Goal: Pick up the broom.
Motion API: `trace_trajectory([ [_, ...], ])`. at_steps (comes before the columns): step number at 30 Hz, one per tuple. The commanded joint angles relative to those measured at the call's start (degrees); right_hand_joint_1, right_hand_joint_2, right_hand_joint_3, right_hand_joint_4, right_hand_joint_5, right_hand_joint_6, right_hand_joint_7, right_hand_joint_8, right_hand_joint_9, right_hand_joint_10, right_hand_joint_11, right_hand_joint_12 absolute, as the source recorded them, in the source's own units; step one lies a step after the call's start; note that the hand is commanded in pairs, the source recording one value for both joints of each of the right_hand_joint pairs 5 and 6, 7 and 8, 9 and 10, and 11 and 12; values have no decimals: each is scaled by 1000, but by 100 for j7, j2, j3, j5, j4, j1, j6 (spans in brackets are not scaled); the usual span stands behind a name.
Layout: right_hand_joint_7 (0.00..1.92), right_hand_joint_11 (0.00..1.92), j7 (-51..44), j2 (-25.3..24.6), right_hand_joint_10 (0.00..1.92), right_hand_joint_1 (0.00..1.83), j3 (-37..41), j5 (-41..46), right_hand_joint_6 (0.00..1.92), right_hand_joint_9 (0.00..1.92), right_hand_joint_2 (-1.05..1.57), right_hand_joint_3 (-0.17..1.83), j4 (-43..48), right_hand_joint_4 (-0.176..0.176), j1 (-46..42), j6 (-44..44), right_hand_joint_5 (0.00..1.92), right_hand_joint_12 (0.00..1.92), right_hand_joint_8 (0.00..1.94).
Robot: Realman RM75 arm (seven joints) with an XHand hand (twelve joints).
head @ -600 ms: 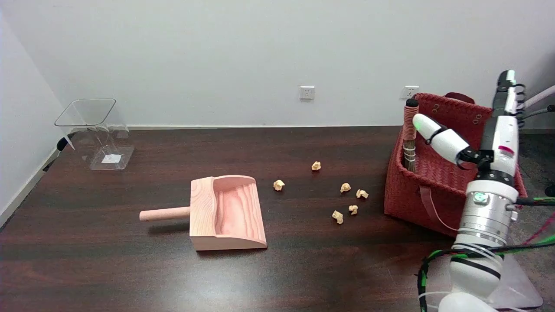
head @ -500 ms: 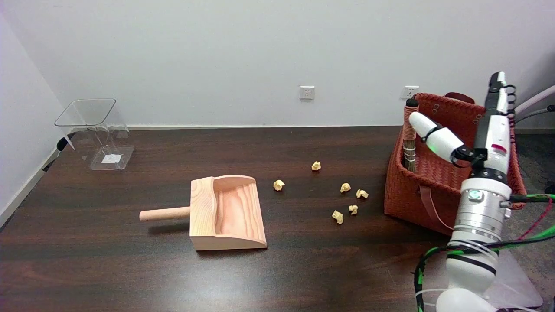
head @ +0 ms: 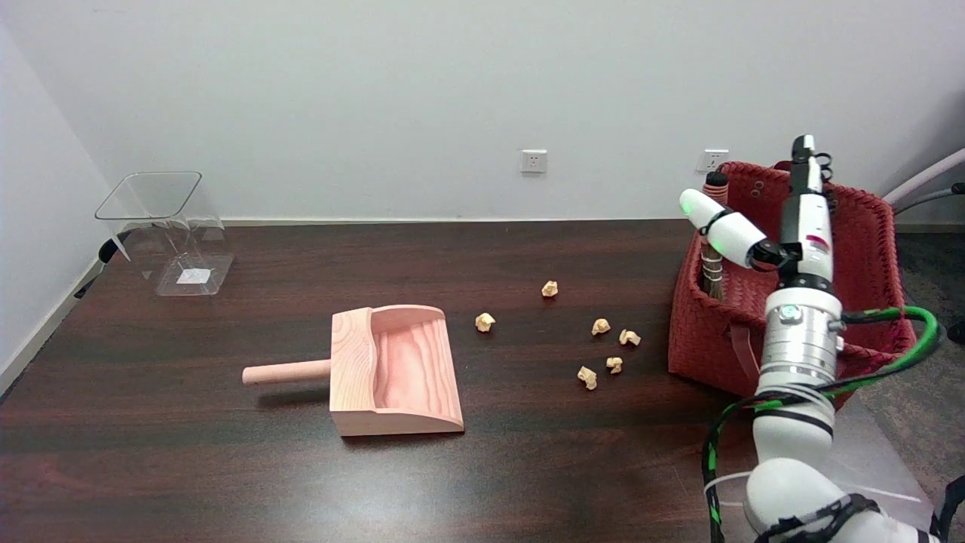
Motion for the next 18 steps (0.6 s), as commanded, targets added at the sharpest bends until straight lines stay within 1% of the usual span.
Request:
trace_trajectory([
  [1, 0, 0, 31, -47, 0, 919, 558, 844, 0, 0, 919, -175, -447, 0, 473, -1518, 0, 0, 0],
  [10, 18, 0, 46, -84, 0, 912, 657, 971, 0, 0, 983, -175, -773, 0, 616, -1768, 0, 0, 18],
  [18, 45, 0, 76, -97, 0, 908, 696, 1065, 0, 0, 1011, -175, -860, 0, 667, -1850, 0, 0, 45],
])
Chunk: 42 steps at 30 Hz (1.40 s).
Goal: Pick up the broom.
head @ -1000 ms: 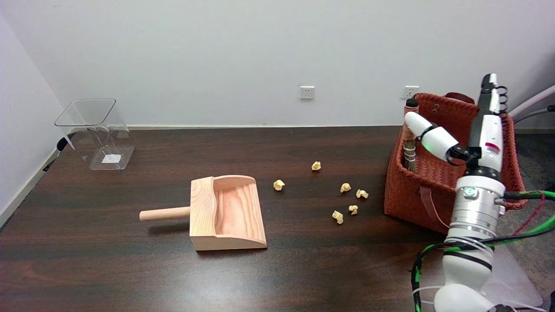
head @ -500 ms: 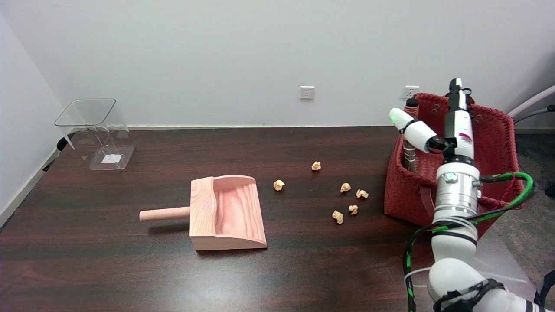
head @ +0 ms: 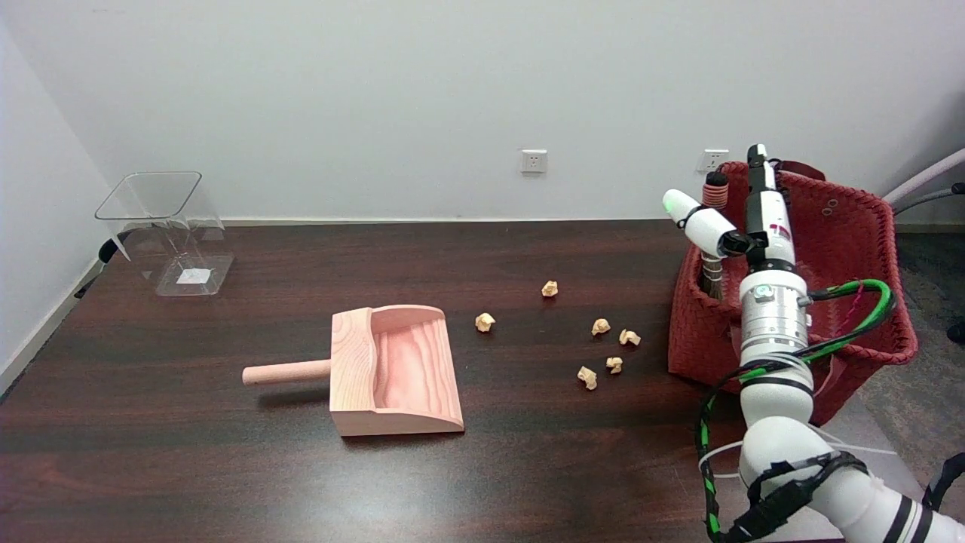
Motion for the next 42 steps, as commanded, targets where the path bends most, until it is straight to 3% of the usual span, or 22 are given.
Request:
trace_trajectory([
  [1, 57, 0, 45, -58, 0, 908, 257, 345, 0, 0, 1017, -175, -394, 0, 263, -600, 0, 0, 57],
  [9, 266, 0, 200, -100, 0, 871, 291, 425, 0, 0, 1079, -175, -436, 0, 324, -789, 0, 0, 266],
  [13, 507, 32, 221, -100, 32, 847, 291, 425, 32, 32, 1178, -175, -410, 0, 326, -784, 32, 32, 507],
  [19, 1147, 450, 221, -100, 450, 820, 291, 425, 450, 450, 1311, -175, -365, 0, 326, -749, 450, 450, 1147],
  [20, 1122, 421, 221, -100, 421, 820, 291, 425, 421, 421, 1308, -175, -365, 0, 326, -749, 421, 421, 1122],
  [22, 1507, 729, 221, -108, 729, 789, 291, 387, 729, 729, 1395, -175, -359, 0, 334, -743, 729, 729, 1507],
  [27, 1857, 1227, 221, -108, 1227, 717, 291, 240, 1227, 1227, 1508, -175, -263, 0, 334, -645, 1227, 1227, 1857],
  [28, 1916, 1409, 221, -114, 1409, 691, 291, 190, 1409, 1409, 1534, -175, -248, 0, 334, -629, 1409, 1409, 1916],
  [32, 1920, 1875, 221, -135, 1875, 718, 248, -109, 1875, 1875, 1571, -171, -180, 0, 334, -362, 1875, 1875, 1920],
  [38, 1920, 1920, 173, -311, 1920, 742, 214, -908, 1920, 1920, 1571, -94, -34, 0, 334, 27, 1920, 1920, 1920],
  [39, 1920, 1920, 173, -357, 1920, 769, 206, -1077, 1920, 1920, 1571, 35, -18, 0, 334, 91, 1920, 1920, 1920],
  [42, 1920, 1920, 165, -471, 1920, 791, 187, -1533, 1920, 1920, 1571, 74, 54, 0, 334, 216, 1920, 1920, 1920],
])
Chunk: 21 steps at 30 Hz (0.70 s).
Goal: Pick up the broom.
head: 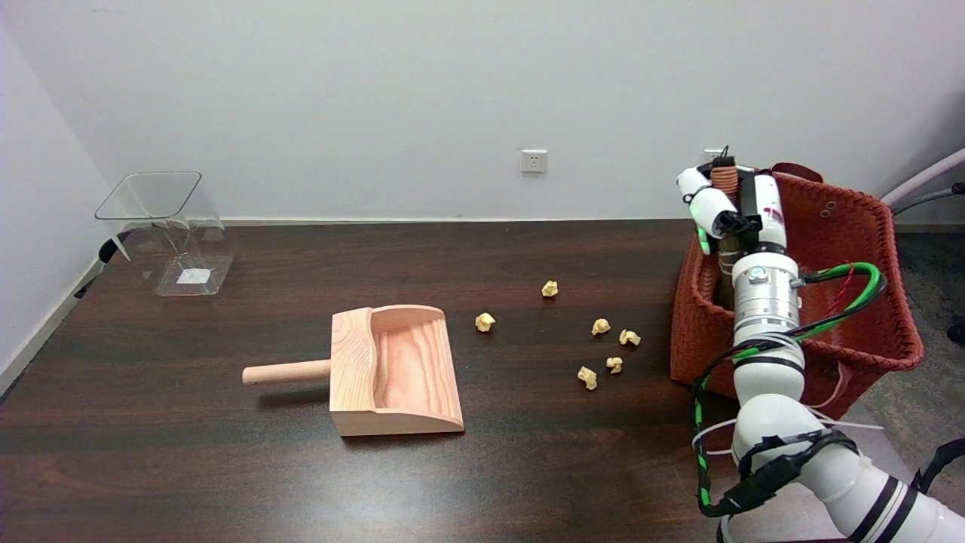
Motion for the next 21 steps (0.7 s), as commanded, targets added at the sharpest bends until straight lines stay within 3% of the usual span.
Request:
trace_trajectory([
  [1, 1920, 1920, -32, -367, 1920, 797, -83, -1680, 1920, 1920, 1571, 82, 324, 0, 16, 721, 1920, 1920, 1920],
  [10, 1920, 1920, -892, -597, 1920, 840, -271, -2882, 1920, 1920, 1571, 227, 867, 0, 30, 710, 1920, 1920, 1920],
  [14, 1920, 1920, -1182, -924, 1920, 846, -543, -3842, 1920, 1920, 1571, 243, 868, 0, 185, 863, 1920, 1920, 1920],
  [21, 1920, 1920, -1754, -1430, 1920, 852, -927, -4764, 1920, 1920, 1571, 313, 891, 0, 417, 855, 1920, 1920, 1920],
])
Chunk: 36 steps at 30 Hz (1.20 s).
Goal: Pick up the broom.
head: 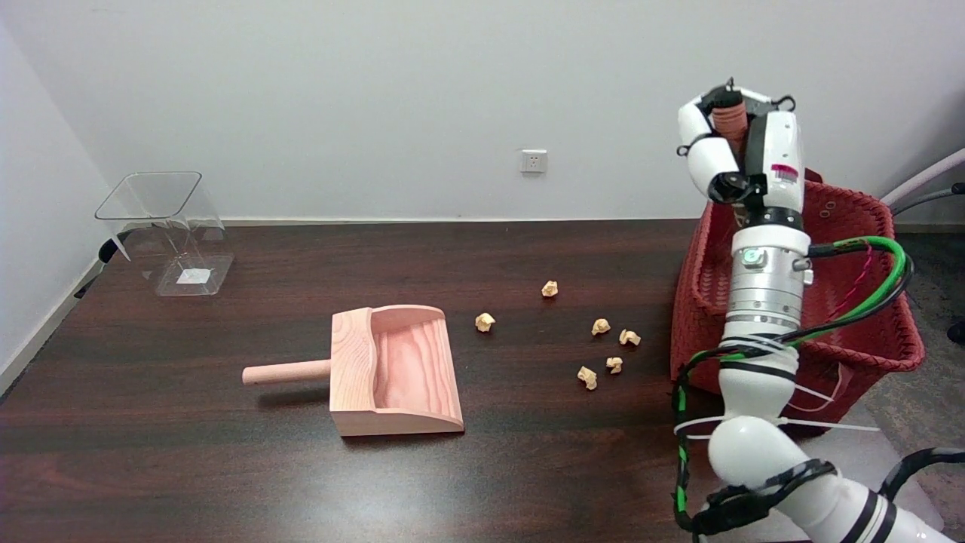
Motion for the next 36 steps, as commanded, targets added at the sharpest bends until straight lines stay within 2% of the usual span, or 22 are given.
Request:
trace_trajectory([
  [1, 1920, 1920, -1269, -981, 1920, 853, -815, -2505, 1920, 1920, 1571, 313, 367, 0, 403, 272, 1920, 1920, 1920],
  [10, 1920, 1920, -2153, -1397, 1920, 857, -1687, -2874, 1920, 1920, 1571, 322, 276, 0, 996, 136, 1920, 1920, 1920],
  [16, 1920, 1920, -2109, -1734, 1920, 860, -1966, -2874, 1920, 1920, 1571, 338, -293, 0, 1083, 203, 1920, 1920, 1920],
  [23, 1920, 1920, -1116, -2142, 1920, 852, -1988, -2874, 1920, 1920, 1571, 410, -1168, 0, 1195, 572, 1920, 1920, 1920],
  [31, 1920, 1920, -63, -2085, 1920, 854, -1861, -2686, 1920, 1920, 1571, 438, -1787, 0, 1285, 749, 1920, 1920, 1920],
  [36, 1920, 1920, 282, -2050, 1920, 857, -1723, -2534, 1920, 1920, 1571, 452, -2119, 0, 1296, 775, 1920, 1920, 1920],
])
